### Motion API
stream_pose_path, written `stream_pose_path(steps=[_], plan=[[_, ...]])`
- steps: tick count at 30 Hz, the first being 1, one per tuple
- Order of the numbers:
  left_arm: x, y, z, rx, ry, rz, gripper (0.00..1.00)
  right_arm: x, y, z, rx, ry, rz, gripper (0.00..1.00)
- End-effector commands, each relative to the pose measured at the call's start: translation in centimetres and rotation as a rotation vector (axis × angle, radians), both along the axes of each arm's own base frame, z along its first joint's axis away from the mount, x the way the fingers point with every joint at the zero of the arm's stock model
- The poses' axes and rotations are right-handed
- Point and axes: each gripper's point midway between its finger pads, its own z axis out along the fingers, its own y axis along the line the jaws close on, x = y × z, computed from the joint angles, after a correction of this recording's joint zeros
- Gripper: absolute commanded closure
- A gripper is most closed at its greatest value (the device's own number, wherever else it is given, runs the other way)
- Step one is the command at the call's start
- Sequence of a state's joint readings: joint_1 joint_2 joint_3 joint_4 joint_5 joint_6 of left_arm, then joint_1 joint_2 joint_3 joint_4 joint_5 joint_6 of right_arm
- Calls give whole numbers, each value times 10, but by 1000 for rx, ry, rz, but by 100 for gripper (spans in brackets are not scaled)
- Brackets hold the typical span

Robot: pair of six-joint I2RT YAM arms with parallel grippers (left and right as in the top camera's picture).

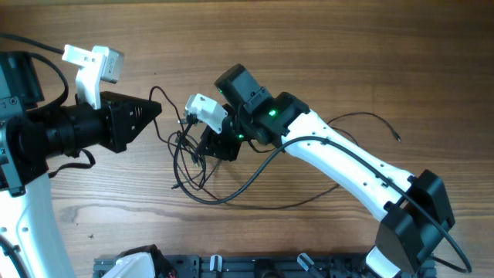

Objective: Untangle cables

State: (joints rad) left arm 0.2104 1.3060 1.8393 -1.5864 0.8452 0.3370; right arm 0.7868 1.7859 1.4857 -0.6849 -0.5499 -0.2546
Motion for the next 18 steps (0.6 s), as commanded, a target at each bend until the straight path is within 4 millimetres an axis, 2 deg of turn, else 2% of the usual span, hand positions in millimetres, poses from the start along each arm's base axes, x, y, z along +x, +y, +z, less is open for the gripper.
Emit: stream_pose_path(steps=[1,3,6,7,8,13,15,18], plan=[[-1,-1,4,-2,-9,1,95,-12,12,-18,-9,60,22,64],[-1,-1,4,-2,-9,1,95,-17,17,-24,-16,77,24,67],[-1,-1,3,-2,-7,1,96,-23,23,-30,-26,87,40,66],[-1,-1,3,-2,-7,1,95,-24,24,-30,-24,85,43,76],[-1,-1,3,-2,-7,1,96,-22,24,-30,-26,79,36,94],[-2,0,2,0,1,3,95,-1,16,-34,-90,38,-92,96],[-3,3,-2,23,20,18,95,10,9,-18,-79,18,-155,96],[-8,8,-12,61,69,43,96,17,1,27,-3,-52,-190,96]])
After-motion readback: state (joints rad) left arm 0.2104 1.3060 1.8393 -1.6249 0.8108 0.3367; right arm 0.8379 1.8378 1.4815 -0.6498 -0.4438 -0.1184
